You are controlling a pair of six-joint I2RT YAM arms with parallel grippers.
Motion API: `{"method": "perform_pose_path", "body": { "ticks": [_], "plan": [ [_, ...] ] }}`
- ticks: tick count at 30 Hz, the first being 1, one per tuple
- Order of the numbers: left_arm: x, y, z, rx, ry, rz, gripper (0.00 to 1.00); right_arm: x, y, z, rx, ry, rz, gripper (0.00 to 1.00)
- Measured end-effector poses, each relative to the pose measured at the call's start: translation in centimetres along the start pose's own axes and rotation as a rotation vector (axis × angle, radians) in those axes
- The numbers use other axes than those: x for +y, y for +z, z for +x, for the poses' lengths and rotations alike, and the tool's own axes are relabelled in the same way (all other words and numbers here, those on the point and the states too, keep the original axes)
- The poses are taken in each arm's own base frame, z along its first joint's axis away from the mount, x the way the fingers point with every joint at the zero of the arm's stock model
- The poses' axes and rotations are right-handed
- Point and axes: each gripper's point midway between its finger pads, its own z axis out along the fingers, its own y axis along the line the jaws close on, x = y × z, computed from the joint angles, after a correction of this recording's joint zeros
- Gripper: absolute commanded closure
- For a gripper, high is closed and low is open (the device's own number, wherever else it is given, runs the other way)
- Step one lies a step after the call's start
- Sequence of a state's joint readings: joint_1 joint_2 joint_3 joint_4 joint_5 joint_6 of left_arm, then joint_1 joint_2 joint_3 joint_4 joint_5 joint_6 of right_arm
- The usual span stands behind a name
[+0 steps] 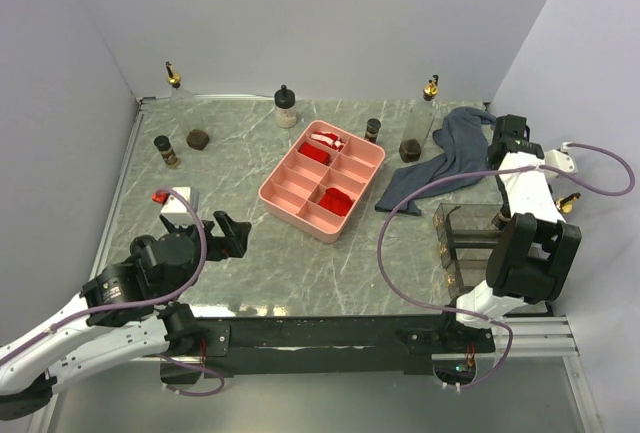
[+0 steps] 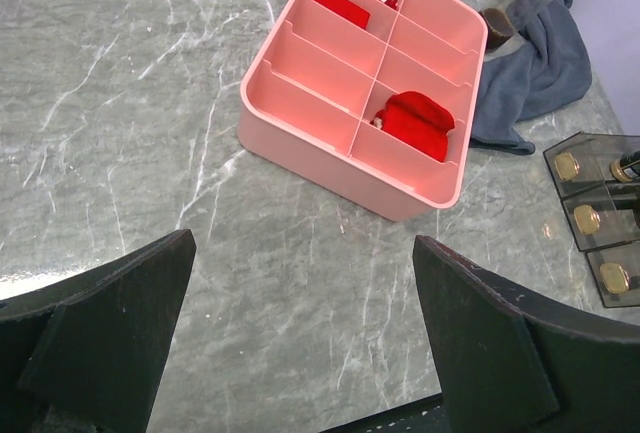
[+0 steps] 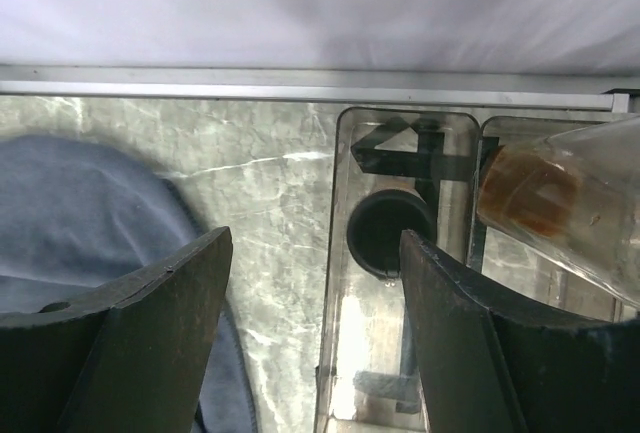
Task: Organize the condiment bottles
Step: Place the bottle in the storage box, then pick up the bottle from the corner of the board.
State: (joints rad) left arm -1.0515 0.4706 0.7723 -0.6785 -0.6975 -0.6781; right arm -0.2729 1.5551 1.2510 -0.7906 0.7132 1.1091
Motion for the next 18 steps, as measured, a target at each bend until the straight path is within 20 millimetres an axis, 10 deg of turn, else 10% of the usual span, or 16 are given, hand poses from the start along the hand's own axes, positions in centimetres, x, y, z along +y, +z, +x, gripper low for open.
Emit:
{"method": "perform_pose_path", "body": {
  "ticks": [18],
  "plan": [
    [0.2,-0.4,-0.6,-0.026,-0.037,0.003,0.03,4.0,-2.9,0.6,0.096,-0.232,-0.206,0.27]
  ]
}}
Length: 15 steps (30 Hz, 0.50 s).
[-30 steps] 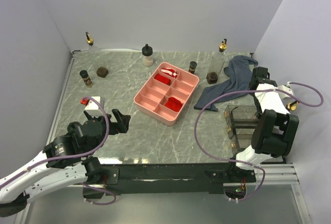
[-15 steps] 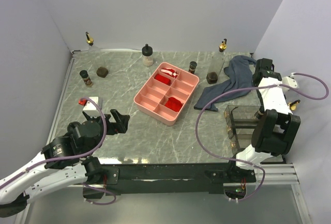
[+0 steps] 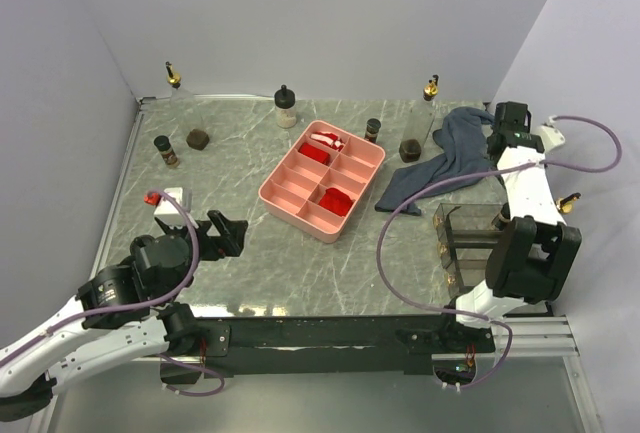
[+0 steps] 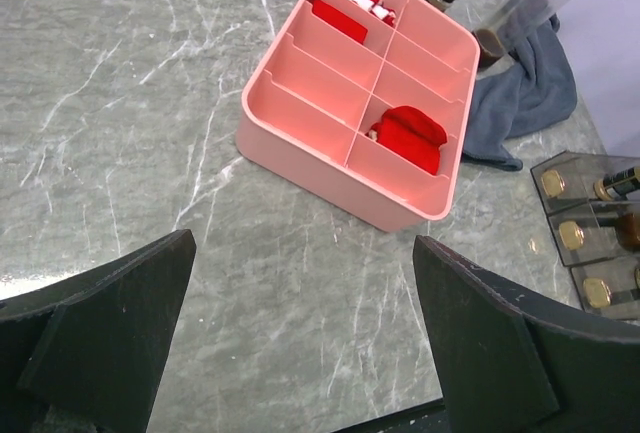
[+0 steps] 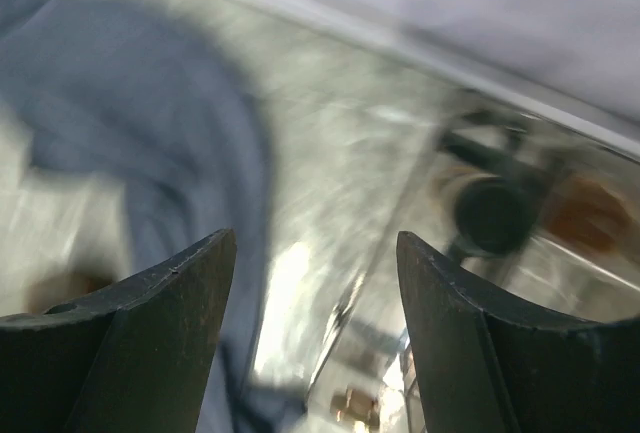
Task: Organize the condiment bottles
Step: Pick up the bottle from the corner of the board.
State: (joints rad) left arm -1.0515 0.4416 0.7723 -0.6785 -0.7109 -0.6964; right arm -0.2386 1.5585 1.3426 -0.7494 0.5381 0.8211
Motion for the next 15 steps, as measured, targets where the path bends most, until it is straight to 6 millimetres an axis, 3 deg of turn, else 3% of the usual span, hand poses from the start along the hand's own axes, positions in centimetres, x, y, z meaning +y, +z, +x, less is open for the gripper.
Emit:
{"method": "perform_pose_path", "body": {
  "ticks": [2,5,9,13,15],
  "plan": [
    [0.2,0.0,-0.2,-0.009,-0.011,-0.011,0.03,2.1,-1.3,0.5,0.02,-0.086,-0.117,0.24],
    [0.4,0.1,-0.5,-0.029,-0.051,-0.036,0.03,5.5,-4.6,2.1,0.036,-0.236,-0.309,0.0],
    [1.0,0.4,-0.9,-0.059,-0.12,-0.092,0.03,9.8,-12.2,6.2,0.049,-0.446,-0.625,0.0],
    [2.2,0.7,-1.1,-0.085,-0.189,-0.209,0.03,10.3,-20.5,11.0,0.063,-0.593,-0.917,0.0],
    [3.3,0.8,-1.1,-0.105,-0.222,-0.288,0.03,9.5,-23.1,12.4,0.076,-0.612,-1.029,0.0]
  ]
}}
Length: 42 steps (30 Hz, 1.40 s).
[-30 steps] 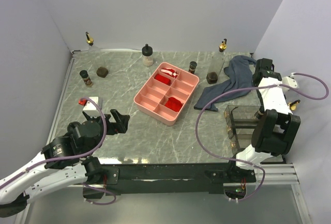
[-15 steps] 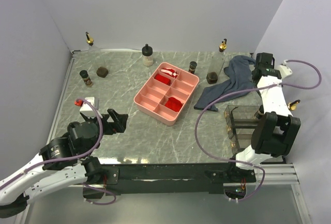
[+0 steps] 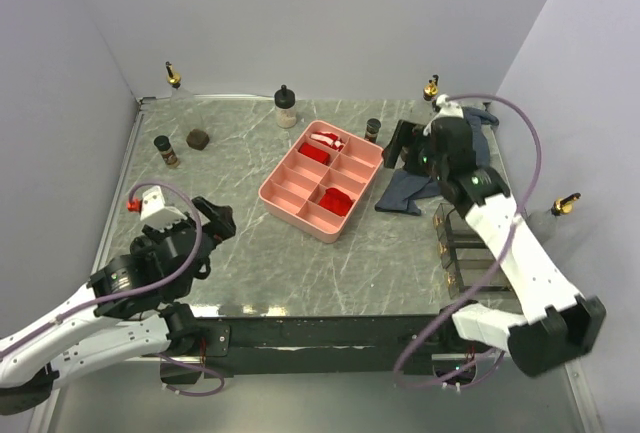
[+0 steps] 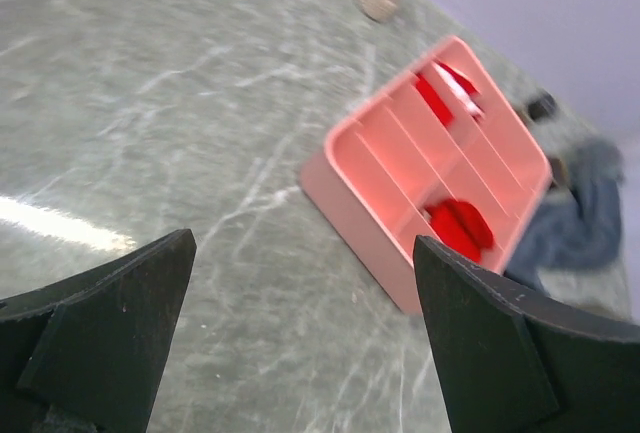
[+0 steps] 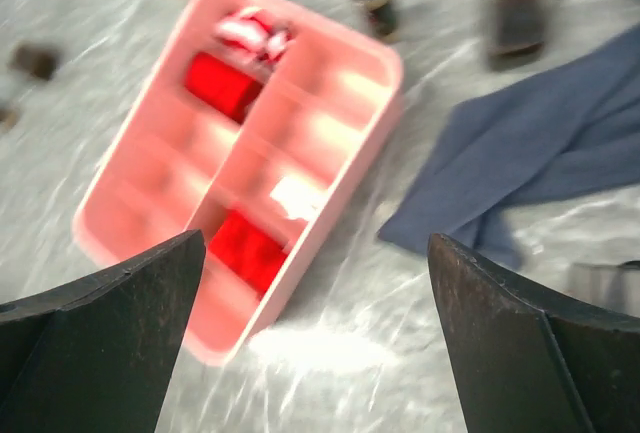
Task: Organize the condiment bottles
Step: Pick up the bottle from the corner of the board.
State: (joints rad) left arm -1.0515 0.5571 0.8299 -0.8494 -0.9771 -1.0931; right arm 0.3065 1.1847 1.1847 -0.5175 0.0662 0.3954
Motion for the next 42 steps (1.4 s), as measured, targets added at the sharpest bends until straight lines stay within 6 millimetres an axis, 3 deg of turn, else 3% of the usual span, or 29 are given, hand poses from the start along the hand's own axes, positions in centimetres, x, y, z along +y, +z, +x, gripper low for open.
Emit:
{"method": "perform_pose_path", "body": {
  "ticks": [5,9,18,23,27,30,35,42],
  "plan": [
    [2.7,0.6,-0.3,-0.077,-0.046,-0.157,0.03,3.2,-3.1,3.1,-0.028,-0.014,-0.2,0.01],
    [4.2,1.0,-0.9,-0.144,-0.048,-0.238,0.03,5.2,-4.5,5.0,-0.015,-0.023,-0.32,0.01],
    [6.8,3.5,-2.8,-0.219,-0.002,-0.444,0.03,7.1,-5.7,5.8,-0.004,-0.044,-0.393,0.01],
    [7.6,5.1,-4.4,-0.218,-0.028,-0.489,0.03,7.7,-7.2,5.3,-0.033,-0.03,-0.434,0.01],
    [10.2,6.2,-5.5,-0.231,-0.073,-0.592,0.03,7.7,-7.2,5.4,-0.029,-0.028,-0.437,0.01],
    [12.6,6.5,-5.3,-0.233,-0.127,-0.678,0.03,7.8,-7.0,5.7,-0.017,-0.031,-0.432,0.01],
    [15.7,5.3,-4.4,-0.264,-0.234,-0.822,0.03,7.7,-7.1,5.7,-0.018,-0.03,-0.431,0.01],
    [20.6,3.7,-1.9,-0.252,-0.29,-1.116,0.03,7.8,-7.3,5.7,-0.019,-0.023,-0.434,0.02]
  ]
}}
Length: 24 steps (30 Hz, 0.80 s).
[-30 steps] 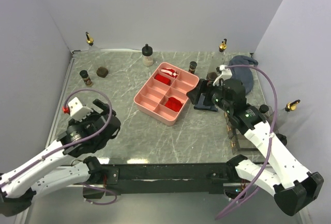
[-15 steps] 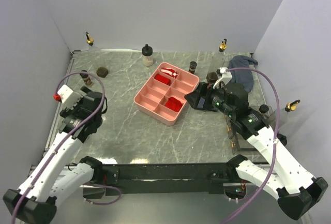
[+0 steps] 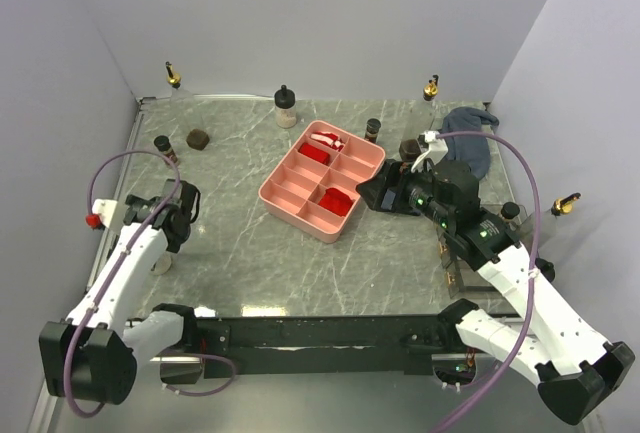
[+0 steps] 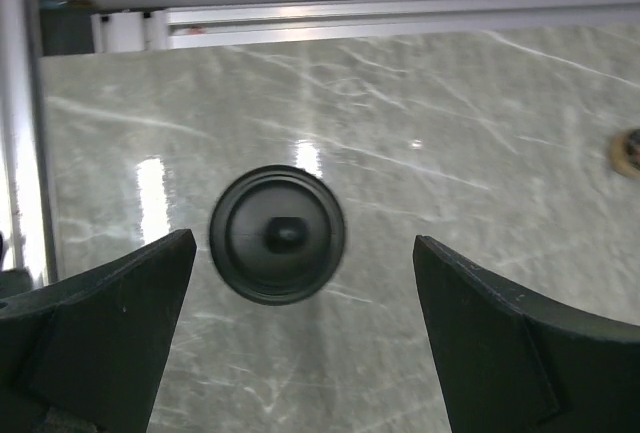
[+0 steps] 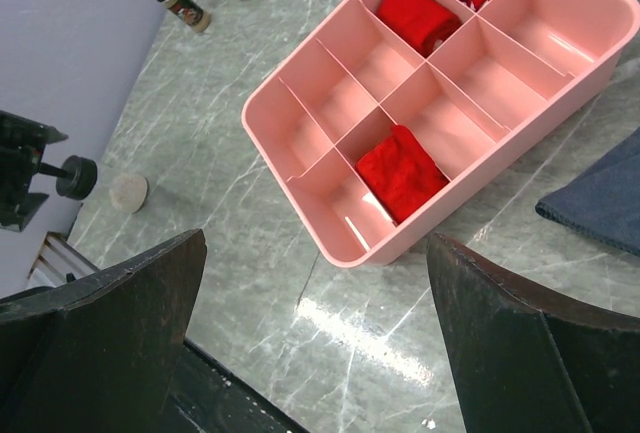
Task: Organize the condiment bottles
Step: Pick up the bottle from the corner of the board.
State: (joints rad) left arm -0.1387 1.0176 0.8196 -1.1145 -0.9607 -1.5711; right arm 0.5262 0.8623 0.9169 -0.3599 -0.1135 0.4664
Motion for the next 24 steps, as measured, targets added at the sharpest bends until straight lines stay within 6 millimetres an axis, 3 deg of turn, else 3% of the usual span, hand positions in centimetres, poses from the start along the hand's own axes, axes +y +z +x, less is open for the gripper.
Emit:
{"method": "perform_pose_path", "body": {
  "ticks": [3,13,19,24],
  "plan": [
    [0.9,0.3,0.2,-0.007,-0.015,-0.049,0.03,0.1,0.0,0.0,0.001,0.003,-0.001,0.02],
    [1.3,0.8,0.0,-0.02,-0.126,-0.097,0.03,0.4,0.1,0.3,0.008,0.008,-0.004,0.02],
    [1.5,1.6,0.9,-0.029,-0.162,-0.158,0.01,0.6,0.3,0.7,0.021,0.005,-0.005,0.02],
    [1.8,2.3,1.9,-0.037,-0.16,-0.199,0.16,0.4,0.4,0.9,0.026,0.003,0.006,0.02]
  ]
}}
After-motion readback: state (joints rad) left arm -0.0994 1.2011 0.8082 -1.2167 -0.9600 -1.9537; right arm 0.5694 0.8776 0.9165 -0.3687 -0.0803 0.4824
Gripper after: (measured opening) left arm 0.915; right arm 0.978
